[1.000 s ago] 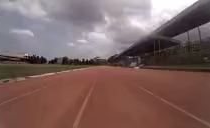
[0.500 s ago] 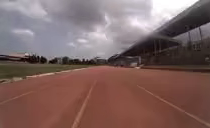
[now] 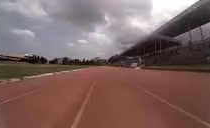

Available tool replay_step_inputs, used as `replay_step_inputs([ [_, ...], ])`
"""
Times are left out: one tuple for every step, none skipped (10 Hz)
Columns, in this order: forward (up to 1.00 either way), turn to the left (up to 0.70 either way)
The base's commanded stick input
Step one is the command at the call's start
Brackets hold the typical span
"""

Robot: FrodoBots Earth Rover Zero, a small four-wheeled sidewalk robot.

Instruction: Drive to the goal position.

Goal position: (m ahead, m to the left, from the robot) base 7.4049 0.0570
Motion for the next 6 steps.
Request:
replay_step_inputs([
  [0.45,0.00],
  [0.45,0.00],
  [0.45,0.00],
  [0.45,0.00],
  [0.45,0.00],
  [0.45,0.00],
])
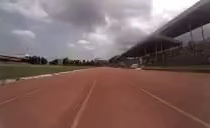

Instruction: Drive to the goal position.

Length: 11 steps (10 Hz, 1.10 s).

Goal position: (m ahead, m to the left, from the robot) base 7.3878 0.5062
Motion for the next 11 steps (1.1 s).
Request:
replay_step_inputs([
  [0.45,0.00],
  [0.45,0.00],
  [0.45,0.00],
  [0.45,0.00],
  [0.45,0.00],
  [0.45,0.00],
  [0.45,0.00],
  [0.45,0.00],
  [0.45,0.00],
  [0.45,0.00],
  [0.45,0.00],
])
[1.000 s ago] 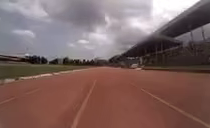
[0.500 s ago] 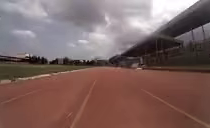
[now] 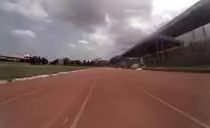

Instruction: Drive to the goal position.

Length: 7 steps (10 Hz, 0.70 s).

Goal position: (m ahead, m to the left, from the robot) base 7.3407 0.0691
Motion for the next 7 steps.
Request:
replay_step_inputs([
  [0.45,0.00],
  [0.45,0.00],
  [0.45,0.00],
  [0.45,0.00],
  [0.45,0.00],
  [0.45,0.00],
  [0.45,0.00],
])
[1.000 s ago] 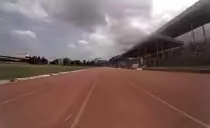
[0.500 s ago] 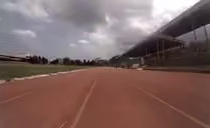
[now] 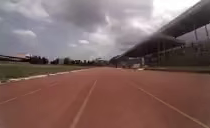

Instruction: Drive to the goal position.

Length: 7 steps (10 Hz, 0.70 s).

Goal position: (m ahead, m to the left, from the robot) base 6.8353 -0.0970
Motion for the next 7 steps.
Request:
replay_step_inputs([
  [0.45,0.00],
  [0.45,0.00],
  [0.45,0.00],
  [0.45,0.00],
  [0.45,0.00],
  [0.45,0.00],
  [0.45,0.00],
])
